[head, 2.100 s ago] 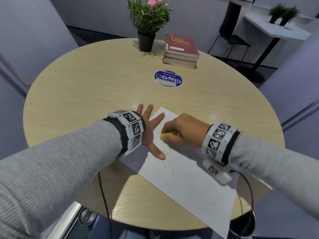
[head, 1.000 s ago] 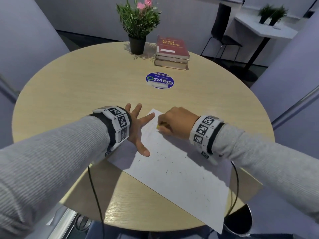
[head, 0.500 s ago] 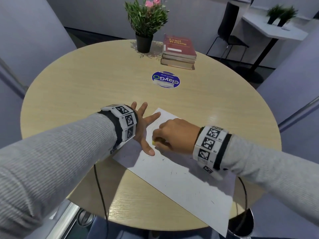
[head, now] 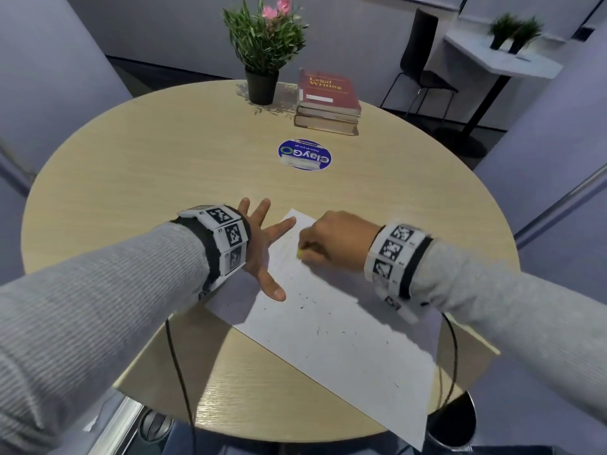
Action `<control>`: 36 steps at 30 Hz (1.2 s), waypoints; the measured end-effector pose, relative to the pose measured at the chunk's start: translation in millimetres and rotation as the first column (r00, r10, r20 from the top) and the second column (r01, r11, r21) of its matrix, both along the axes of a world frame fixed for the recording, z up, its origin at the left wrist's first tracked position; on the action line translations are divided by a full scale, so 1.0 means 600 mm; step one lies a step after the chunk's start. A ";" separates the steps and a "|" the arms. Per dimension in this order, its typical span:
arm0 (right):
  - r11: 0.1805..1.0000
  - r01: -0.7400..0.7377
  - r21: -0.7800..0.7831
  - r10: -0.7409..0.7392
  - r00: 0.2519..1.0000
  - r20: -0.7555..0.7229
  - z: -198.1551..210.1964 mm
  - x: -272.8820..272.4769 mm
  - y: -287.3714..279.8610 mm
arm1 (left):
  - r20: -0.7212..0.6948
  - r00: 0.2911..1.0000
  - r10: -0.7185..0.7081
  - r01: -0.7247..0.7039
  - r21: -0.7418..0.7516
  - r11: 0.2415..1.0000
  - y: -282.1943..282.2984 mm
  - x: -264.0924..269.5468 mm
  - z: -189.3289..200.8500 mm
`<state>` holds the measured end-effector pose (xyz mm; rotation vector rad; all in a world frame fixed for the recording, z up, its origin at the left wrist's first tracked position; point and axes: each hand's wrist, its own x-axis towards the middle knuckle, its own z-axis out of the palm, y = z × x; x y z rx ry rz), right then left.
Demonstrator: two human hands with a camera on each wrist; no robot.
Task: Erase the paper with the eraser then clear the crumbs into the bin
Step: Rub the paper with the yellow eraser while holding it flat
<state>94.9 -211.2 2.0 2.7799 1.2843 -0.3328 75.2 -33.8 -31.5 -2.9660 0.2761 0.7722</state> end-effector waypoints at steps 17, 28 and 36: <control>0.989 0.125 0.076 -0.125 0.992 0.000 -0.011 0.061 -0.026 | 0.036 0.998 0.048 -0.048 -0.007 0.999 -0.003 -0.008 0.011; 0.989 0.136 0.067 -0.137 0.990 0.015 -0.009 0.054 -0.021 | 0.014 0.997 -0.075 0.073 0.116 0.991 0.003 0.011 0.036; 0.993 -0.082 0.087 0.089 0.992 -0.085 -0.006 -0.006 0.013 | 0.005 0.998 -0.057 0.057 0.080 0.995 0.003 0.014 0.026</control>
